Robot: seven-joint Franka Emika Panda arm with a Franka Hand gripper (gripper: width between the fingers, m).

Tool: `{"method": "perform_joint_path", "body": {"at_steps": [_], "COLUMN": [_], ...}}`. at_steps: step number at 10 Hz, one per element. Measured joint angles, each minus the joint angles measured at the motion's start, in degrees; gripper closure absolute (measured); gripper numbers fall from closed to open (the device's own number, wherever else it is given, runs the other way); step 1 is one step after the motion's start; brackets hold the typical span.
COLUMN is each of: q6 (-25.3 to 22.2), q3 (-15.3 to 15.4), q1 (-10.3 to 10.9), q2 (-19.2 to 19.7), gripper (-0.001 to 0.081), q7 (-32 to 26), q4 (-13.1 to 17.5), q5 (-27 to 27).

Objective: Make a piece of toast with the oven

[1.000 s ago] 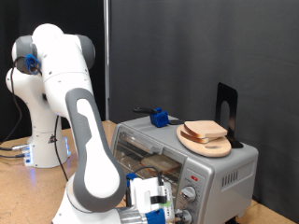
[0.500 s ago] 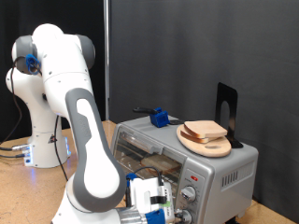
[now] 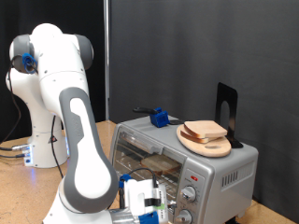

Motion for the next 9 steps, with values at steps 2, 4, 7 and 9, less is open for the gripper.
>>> {"method": "perform_joint_path", "body": {"at_steps": [2,4,7,9], "q6": [-3.87,-7.3,-9.66,-11.65], "q3": [-1.04,-2.91,-5.83,-7.36], "q1": [-1.63,-2.62,-3.35,-4.08], "q2": [-1.29,-3.44,-7.12,-9.26], "gripper": [0.0043,0.0006,0.0006,0.0006], "q7": [3.95,8.51,10.05,10.04], "q4": [-0.64,-2.17,-6.47,-9.5], "q5": [-1.72,-5.89,-9.76,-11.15]}}
